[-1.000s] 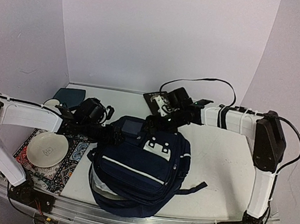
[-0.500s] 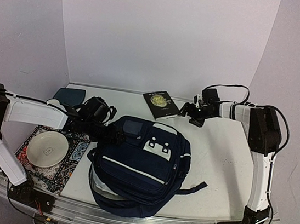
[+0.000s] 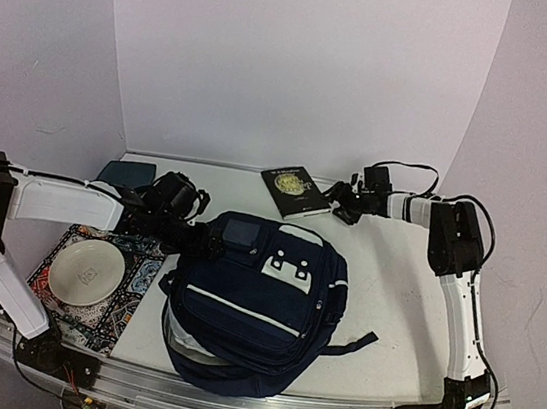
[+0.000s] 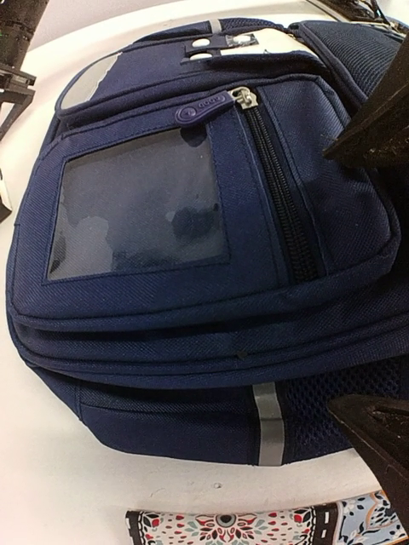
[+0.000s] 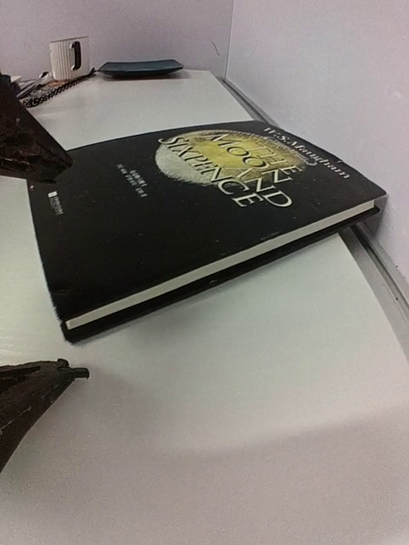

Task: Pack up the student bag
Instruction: Move the book to the center of the board.

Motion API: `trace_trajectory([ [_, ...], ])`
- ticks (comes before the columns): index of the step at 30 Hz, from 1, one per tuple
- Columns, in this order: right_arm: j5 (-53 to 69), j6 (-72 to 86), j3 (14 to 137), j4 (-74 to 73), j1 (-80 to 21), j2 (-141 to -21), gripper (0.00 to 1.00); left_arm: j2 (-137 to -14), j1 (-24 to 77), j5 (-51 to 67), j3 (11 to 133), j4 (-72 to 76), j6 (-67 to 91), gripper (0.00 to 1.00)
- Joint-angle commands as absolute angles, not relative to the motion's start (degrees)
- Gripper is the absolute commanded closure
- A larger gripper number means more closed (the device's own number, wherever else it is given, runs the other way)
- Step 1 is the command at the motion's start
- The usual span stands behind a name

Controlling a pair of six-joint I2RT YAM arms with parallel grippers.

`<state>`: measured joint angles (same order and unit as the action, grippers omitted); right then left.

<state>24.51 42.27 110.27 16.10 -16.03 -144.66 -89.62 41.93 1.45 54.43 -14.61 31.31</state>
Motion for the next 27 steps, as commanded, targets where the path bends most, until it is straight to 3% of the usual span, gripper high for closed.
trace_trajectory([
  [1,27.0,45.6,114.7,17.6,-15.8,-148.8,0.31,-90.7,41.4,0.6,57.6,-16.0,30.2,0.06],
  [20,32.7,48.4,105.4,26.5,-14.9,-145.1,1.00,-90.3,41.3,1.3,57.0,-16.3,31.3,0.06],
  [27,31.8,47.1,93.9,29.7,-12.0,-137.1,1.00,-88.6,41.3,1.1,57.6,-16.4,30.9,0.06],
])
